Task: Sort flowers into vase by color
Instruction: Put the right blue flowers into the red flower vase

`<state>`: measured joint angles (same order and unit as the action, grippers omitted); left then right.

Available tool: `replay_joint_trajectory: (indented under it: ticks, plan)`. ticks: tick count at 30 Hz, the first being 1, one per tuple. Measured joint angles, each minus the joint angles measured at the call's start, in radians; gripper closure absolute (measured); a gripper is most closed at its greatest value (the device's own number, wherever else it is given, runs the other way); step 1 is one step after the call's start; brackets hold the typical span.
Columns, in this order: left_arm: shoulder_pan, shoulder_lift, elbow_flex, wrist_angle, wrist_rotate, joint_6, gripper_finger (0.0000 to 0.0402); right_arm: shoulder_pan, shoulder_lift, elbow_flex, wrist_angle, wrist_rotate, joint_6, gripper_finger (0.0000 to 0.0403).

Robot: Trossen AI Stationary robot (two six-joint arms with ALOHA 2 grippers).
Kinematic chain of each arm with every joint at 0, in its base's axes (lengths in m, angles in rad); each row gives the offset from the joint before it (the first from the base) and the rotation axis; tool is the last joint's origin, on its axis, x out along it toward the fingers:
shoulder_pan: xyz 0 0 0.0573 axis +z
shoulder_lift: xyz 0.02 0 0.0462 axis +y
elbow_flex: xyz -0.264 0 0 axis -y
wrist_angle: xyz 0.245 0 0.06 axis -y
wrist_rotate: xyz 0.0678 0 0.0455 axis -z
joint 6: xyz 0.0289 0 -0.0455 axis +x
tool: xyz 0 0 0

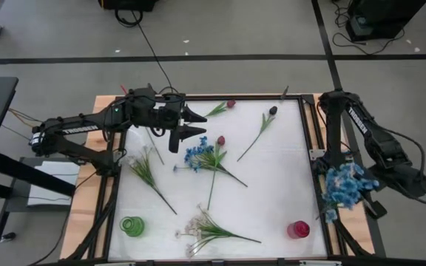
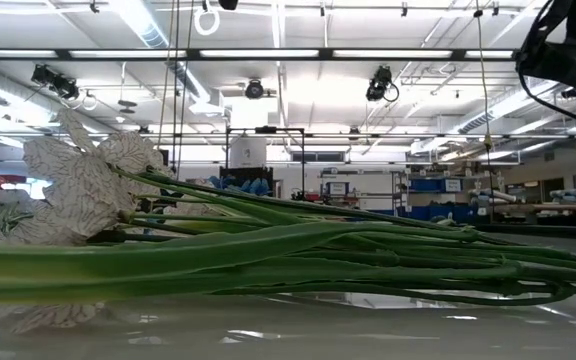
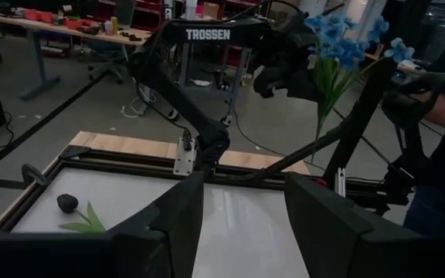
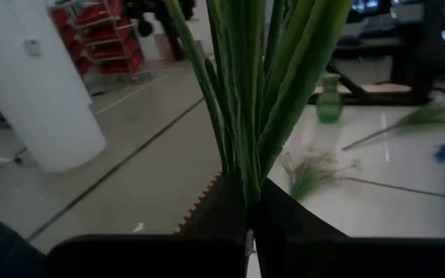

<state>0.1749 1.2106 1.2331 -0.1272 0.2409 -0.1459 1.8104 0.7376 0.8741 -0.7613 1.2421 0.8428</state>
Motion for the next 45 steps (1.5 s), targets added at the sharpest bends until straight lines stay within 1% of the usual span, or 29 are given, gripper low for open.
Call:
replay_joint_trajectory:
  ticks: [3,8,13,22,30,36,40,45]
  plan:
    - [0.0,0.0,0.0,0.0,0.0,0.0,0.0214,0.003,0.009,-0.015,0.052,0.014,-0.063,0.039]
    - [0.0,0.0,0.0,0.0,0.0,0.0,0.0214,-0.04,0.012,-0.05,0.139,0.025,-0.099,0.039]
    - [0.0,0.0,0.0,0.0,0.0,0.0,0.0214,-0.094,0.02,-0.082,0.241,-0.003,-0.163,0.039]
    - [0.0,0.0,0.0,0.0,0.001,0.0,0.0214,-0.181,0.047,-0.154,0.413,-0.085,-0.216,0.039]
    - [0.0,0.0,0.0,0.0,0.001,0.0,0.0214,-0.217,0.055,-0.23,0.414,-0.091,-0.192,0.039]
    - [0.0,0.0,0.0,0.0,0.001,0.0,0.0214,-0.22,0.055,-0.284,0.407,-0.089,-0.177,0.0389]
    - [0.0,0.0,0.0,0.0,0.0,0.0,0.0214,-0.22,0.055,-0.292,0.373,-0.103,-0.12,0.0389]
    - [0.0,0.0,0.0,0.0,0.0,0.0,0.0214,-0.221,0.055,-0.293,0.284,-0.14,-0.043,0.0382]
